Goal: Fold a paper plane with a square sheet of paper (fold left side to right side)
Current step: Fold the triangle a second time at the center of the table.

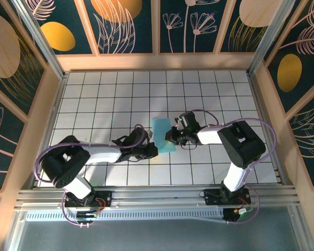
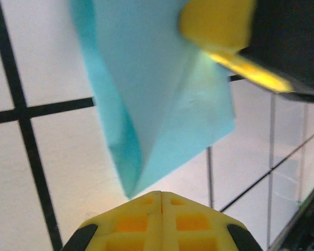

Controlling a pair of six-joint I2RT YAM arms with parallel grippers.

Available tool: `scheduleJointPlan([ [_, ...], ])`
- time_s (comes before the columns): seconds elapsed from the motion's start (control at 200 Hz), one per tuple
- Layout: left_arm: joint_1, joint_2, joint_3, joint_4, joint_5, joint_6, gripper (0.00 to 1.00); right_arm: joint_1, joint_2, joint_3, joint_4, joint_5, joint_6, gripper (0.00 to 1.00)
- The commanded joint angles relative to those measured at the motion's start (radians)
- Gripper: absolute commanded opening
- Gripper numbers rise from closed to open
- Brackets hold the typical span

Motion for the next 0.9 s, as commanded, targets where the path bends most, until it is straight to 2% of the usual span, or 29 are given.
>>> scheduleJointPlan([
  [0.0,0.011,-0.056,0.024,-0.022,-0.01,-0.001,0.0,0.012,0.026,-0.009,-0.06,0.014,-0.014,0.0],
  [0.541,0.05,0.114,0.129,-0.029,-0.019,0.052,0.0,0.019,0.028,-0.007,-0.064,0.012,-0.014,0.0],
  [0.896,0.05,0.139,0.109,-0.044,-0.04,0.054,0.0,0.023,0.022,0.012,-0.071,0.011,-0.02,0.0],
])
